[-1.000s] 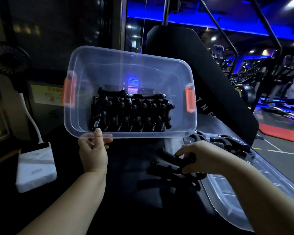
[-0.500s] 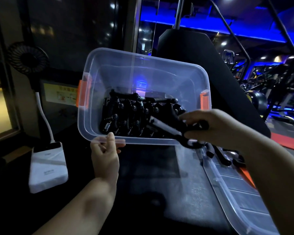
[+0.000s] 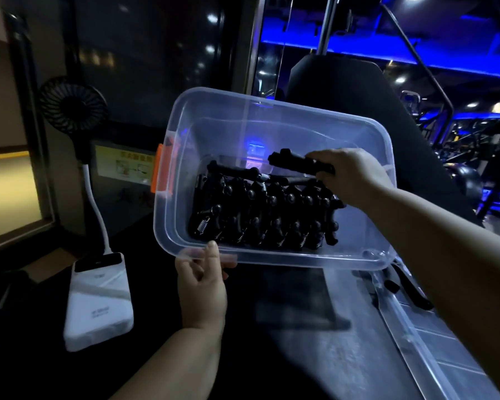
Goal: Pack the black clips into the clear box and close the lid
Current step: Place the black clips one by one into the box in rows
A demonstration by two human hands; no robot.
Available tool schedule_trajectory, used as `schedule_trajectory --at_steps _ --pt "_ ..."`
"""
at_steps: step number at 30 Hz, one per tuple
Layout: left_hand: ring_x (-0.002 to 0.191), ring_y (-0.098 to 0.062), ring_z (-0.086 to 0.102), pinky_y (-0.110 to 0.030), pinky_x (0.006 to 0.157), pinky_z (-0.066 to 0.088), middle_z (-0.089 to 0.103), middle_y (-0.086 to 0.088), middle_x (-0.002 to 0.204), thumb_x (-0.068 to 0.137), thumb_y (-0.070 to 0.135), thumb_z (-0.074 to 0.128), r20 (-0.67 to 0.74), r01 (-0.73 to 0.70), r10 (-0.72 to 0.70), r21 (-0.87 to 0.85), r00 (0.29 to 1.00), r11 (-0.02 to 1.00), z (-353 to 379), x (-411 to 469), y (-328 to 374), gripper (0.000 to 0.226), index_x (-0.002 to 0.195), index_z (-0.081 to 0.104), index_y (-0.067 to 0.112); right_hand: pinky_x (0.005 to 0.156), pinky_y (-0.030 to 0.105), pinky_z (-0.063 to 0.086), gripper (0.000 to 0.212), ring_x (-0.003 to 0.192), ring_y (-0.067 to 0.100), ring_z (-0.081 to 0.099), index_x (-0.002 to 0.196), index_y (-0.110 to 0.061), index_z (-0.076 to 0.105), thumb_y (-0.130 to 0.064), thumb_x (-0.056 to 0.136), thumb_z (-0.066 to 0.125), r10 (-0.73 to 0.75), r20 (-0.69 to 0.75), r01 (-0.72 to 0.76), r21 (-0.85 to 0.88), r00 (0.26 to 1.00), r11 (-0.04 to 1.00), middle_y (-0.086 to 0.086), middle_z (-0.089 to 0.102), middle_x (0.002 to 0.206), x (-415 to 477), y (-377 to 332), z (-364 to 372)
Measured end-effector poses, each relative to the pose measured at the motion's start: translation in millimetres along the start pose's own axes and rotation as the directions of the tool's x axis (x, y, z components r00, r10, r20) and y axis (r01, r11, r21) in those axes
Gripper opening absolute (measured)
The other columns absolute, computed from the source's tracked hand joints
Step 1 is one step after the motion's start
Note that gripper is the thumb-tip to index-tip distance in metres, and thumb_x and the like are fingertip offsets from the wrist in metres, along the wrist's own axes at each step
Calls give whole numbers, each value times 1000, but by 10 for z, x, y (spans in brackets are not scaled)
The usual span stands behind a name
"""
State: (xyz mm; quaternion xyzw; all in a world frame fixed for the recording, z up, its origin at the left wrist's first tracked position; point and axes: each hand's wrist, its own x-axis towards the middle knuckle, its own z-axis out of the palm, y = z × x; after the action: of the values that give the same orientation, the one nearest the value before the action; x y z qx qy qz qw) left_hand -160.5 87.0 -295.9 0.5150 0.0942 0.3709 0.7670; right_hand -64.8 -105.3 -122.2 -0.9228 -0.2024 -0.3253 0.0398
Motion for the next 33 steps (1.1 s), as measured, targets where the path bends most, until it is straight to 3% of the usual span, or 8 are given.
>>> schedule_trajectory --at_steps 4,11,13,17,20,33 --pt "58 -6 64 -14 56 46 69 -4 64 96 23 49 14 -20 21 -21 1000 1000 15 13 -13 10 89 42 21 81 34 47 38 101 31 62 121 -32 64 -17 87 61 9 -34 -9 -16 999 1000 4 68 110 232 145 253" --pt "60 -12 65 -25 62 45 69 -3 62 97 21 47 4 7 -7 -40 1000 999 13 1 -24 10 88 44 18 79 33 48 29 98 29 61 110 -35 65 -29 84 55 57 30 -56 -35 998 998 -2 65 108 499 346 596" --pt "59 -12 64 -27 63 45 69 -3 61 96 22 47 -12 13 -13 -43 1000 999 17 -12 -17 11 87 44 17 82 31 47 33 100 27 61 111 -37 64 -42 83 48 115 65 -117 26 991 993 -5 63 111 540 375 674" --pt "61 -11 63 -23 63 45 69 -5 62 96 22 47 -22 1 -1 -26 1000 1000 33 -18 -11 12 86 44 16 89 34 47 29 105 31 59 115 -32 64 -25 92 49 108 129 -111 17 986 994 5 62 118 625 454 891" --pt "60 -14 60 -29 65 44 69 -6 61 96 22 48 -34 -15 14 -24 999 1000 36 -19 -19 13 86 44 14 93 39 43 33 115 33 54 128 -31 56 -32 99 42 133 206 -139 12 969 990 8 55 130 664 470 972" --pt "56 -10 52 -30 67 41 67 -4 58 97 25 49 -51 -10 8 -41 999 999 40 -14 -53 16 83 44 17 99 45 41 44 118 36 49 129 -38 50 -59 95 29 231 231 -212 -102 945 972 8 48 128 673 450 1008"
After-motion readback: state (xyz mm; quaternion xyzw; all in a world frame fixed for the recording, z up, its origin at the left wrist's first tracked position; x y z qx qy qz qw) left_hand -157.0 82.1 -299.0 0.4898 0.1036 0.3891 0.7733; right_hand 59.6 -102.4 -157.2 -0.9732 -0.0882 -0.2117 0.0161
